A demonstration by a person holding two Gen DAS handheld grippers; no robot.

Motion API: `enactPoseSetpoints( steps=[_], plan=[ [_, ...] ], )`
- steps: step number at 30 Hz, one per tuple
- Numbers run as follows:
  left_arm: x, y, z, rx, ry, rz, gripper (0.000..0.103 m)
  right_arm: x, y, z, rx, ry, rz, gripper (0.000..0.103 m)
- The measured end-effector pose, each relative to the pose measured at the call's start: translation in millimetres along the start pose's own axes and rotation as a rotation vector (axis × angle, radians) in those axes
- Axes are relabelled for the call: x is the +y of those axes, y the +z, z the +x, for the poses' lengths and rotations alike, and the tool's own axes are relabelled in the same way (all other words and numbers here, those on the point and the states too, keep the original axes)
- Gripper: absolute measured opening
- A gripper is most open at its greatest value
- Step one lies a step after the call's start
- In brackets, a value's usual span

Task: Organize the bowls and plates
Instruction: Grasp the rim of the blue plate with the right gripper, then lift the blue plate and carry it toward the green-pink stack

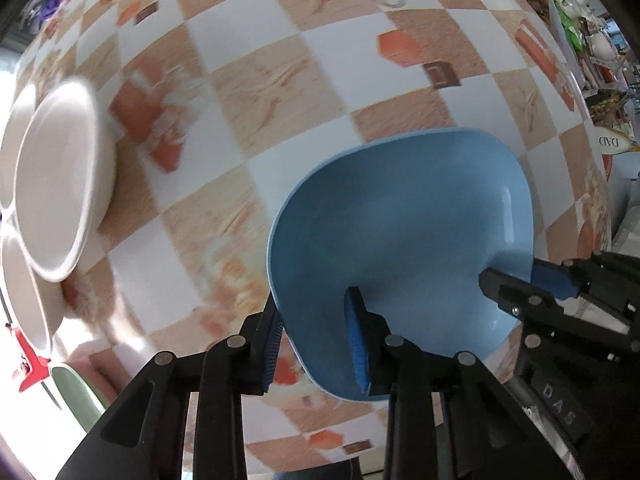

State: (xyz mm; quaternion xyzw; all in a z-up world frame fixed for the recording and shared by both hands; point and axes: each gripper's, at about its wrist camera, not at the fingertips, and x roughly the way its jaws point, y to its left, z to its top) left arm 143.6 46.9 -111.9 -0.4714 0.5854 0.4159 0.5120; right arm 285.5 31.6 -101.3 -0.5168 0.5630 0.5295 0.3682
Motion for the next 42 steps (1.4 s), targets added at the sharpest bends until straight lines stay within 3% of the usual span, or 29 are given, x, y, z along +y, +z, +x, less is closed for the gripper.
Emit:
enactPoseSetpoints(
  steps=[24,33,42],
  plan=[
    [136,-103,-57,-0.109,0.036,-0.184,0.033,180,-12,-19,0.031,0.008,-0.204,0.021],
    [191,-136,-78,-0.139,0.052,-0.307,0.033,277,-21,-26,0.041,0.041,-0.307,0.021],
    [245,-172,-90,-0.158,0.138,-0.419,0.033,378,-42,-5,0.101,0.077,-0.468,0.021]
  ],
)
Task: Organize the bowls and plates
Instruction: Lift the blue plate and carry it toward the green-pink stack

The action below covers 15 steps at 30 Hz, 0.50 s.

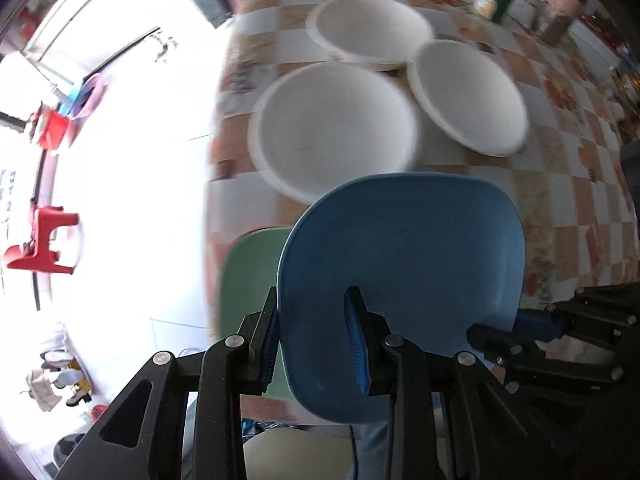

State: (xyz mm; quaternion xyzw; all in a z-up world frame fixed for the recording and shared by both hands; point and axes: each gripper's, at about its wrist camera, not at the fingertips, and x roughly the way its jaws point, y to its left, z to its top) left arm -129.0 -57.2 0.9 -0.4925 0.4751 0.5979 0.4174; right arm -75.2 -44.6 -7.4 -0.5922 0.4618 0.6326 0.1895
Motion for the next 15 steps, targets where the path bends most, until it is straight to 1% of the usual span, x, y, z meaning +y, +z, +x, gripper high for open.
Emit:
enactPoseSetpoints(
  steps=[1,3,5,7,8,11,12,13,14,15],
  plan=[
    [13,-13,-6,0.001,0.006,-0.008,0.033,4,4,3,0.007,0.006,-0.013,0.021],
    [20,-14,-3,0.011,0.018,-0.027,0.033,20,9,10,0.022,0.013,-0.037,0.021],
    [35,-16,3,0.020,0.031,-0.038,0.033,32,16,22,0.042,0.028,-0.047,0.021],
    [47,-17,10,0.026,0.044,-0.047,0.033,39,13,31,0.058,0.040,-0.046,0.021],
    [34,-18,13,0.029,0.048,-0.049,0.033,43,13,36,0.065,0.044,-0.045,0.021],
    [41,-18,22,0.042,0.048,-0.066,0.033,53,27,43,0.092,0.052,-0.036,0.021],
    [37,-20,17,0.043,0.046,-0.072,0.034,51,30,44,0.095,0.052,-0.034,0.021],
    [39,-21,18,0.041,0.040,-0.086,0.038,52,30,48,0.098,0.053,-0.035,0.021],
    [40,-20,23,0.043,0.034,-0.097,0.040,35,22,53,0.096,0.056,-0.036,0.021],
    [42,-15,32,0.047,0.033,-0.108,0.046,26,21,52,0.091,0.064,-0.037,0.021]
  ],
)
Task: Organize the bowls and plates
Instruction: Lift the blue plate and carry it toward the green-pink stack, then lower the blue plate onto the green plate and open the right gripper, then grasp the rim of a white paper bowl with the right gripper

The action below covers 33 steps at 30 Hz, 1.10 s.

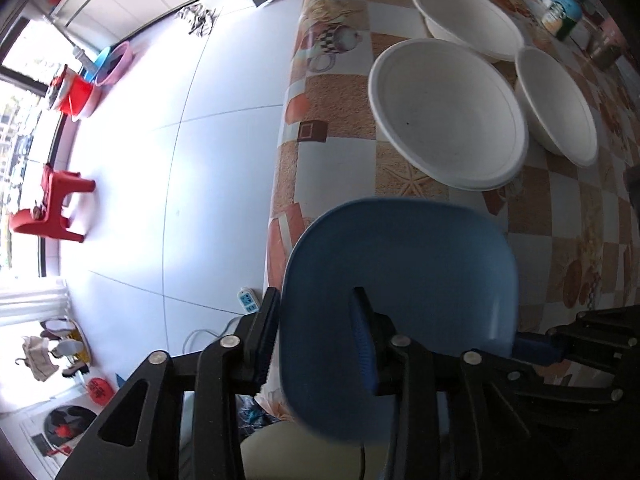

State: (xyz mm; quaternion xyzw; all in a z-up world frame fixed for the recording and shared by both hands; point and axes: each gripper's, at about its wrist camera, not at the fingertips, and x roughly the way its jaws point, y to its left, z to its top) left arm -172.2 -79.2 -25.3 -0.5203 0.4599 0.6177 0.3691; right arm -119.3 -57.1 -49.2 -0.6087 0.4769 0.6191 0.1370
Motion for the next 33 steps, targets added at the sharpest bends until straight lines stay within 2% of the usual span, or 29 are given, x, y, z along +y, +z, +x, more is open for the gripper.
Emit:
enactPoseSetpoints(
  steps=[1,2,4,5,6,9,11,18,22,28,33],
  plan=[
    [-1,0,2,0.001,0.001,-0.010,0.056,0,-1,1,-0.003,-0.006,-0.001,0.022],
    [-1,-1,1,0.000,0.001,-0.015,0.062,-1,-1,3,-0.007,-0.023,-0.002,0.028],
    [-3,-2,-2,-0.006,-0.002,-0.023,0.076,-12,-6,-1,-0.020,-0.036,0.003,0.050],
    [-4,-3,-5,-0.010,-0.004,-0.024,0.077,-18,-8,-5,-0.031,-0.041,0.011,0.067],
    [-5,-3,-7,-0.014,-0.011,-0.025,0.079,-21,-9,-9,-0.039,-0.042,0.016,0.074],
    [-10,0,-8,-0.014,-0.034,-0.020,0.079,-39,-16,-16,-0.053,-0.056,0.050,0.075],
    [-18,2,-14,-0.015,-0.054,-0.011,0.079,-54,-22,-19,-0.053,-0.057,0.087,0.096],
    [-68,23,-41,-0.063,-0.125,0.082,0.079,-120,-37,-37,-0.093,-0.062,0.266,0.097],
    [-99,45,-57,-0.100,-0.154,0.123,0.079,-152,-32,-61,-0.146,-0.086,0.314,0.097],
    [-126,93,-66,-0.124,-0.181,0.071,0.079,-188,-8,-102,-0.227,-0.131,0.346,0.097],
    [-146,128,-53,-0.121,-0.103,0.064,0.079,-212,21,-116,-0.252,-0.153,0.338,0.097]
  ],
)
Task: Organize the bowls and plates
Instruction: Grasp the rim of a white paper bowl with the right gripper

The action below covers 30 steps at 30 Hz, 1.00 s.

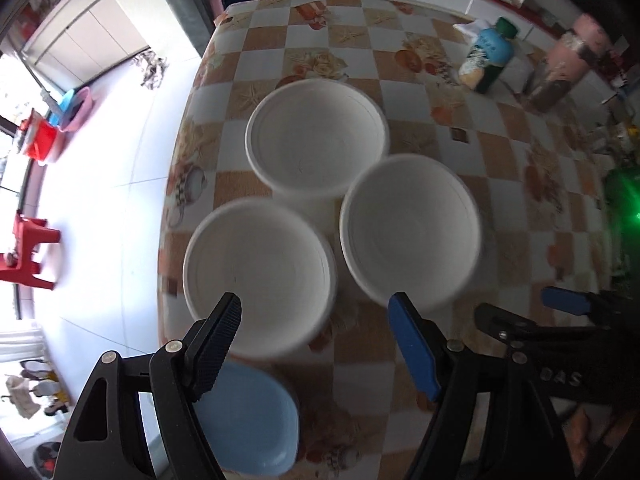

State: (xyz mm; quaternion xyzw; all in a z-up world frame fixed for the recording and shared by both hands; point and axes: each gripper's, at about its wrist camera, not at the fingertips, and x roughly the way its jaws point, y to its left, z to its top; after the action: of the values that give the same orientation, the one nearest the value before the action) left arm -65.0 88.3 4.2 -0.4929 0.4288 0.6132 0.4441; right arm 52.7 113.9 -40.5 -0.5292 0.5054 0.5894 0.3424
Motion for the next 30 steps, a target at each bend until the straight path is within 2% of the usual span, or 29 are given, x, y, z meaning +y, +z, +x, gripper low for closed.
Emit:
enactPoseSetpoints(
  steps=[6,14,15,16,17,18,19,21,23,25,27,28,30],
  plan=[
    [-12,28,30,0.021,0.096,-0.007,0.079,-10,33,13,0.010,-0.015,-0.012,0.097],
    [-29,47,69,0.052,0.222,0.076,0.079,-10,56,42,0.025,-0.057,-0.056,0.096],
    [-31,48,72,0.052,0.233,0.092,0.079,-9,57,44,0.024,-0.064,-0.062,0.094],
    [-33,48,74,0.054,0.240,0.101,0.079,-9,58,45,0.019,-0.064,-0.070,0.089],
    [-35,48,76,0.054,0.245,0.110,0.079,-9,58,46,0.017,-0.052,-0.077,0.070],
    [-37,48,76,0.051,0.245,0.118,0.076,-7,56,50,0.020,-0.038,-0.077,0.059],
    [-41,48,77,0.051,0.250,0.130,0.073,-8,56,52,0.027,-0.008,-0.071,0.054],
    [-48,47,78,0.052,0.241,0.154,0.065,-7,56,54,0.033,0.040,-0.077,0.030],
    [-58,46,81,0.063,0.243,0.189,0.053,-3,53,55,0.040,0.054,-0.103,0.022],
    [-61,45,85,0.086,0.201,0.188,0.038,-8,50,55,0.041,0.097,-0.089,0.019],
    [-65,44,88,0.110,0.164,0.184,0.028,-14,45,54,0.043,0.113,-0.084,0.017],
    [-69,41,90,0.124,0.135,0.182,0.027,-18,41,54,0.042,0.119,-0.083,0.017],
    [-79,35,90,0.125,0.132,0.204,0.027,-31,35,53,0.048,0.113,-0.080,0.017]
  ],
)
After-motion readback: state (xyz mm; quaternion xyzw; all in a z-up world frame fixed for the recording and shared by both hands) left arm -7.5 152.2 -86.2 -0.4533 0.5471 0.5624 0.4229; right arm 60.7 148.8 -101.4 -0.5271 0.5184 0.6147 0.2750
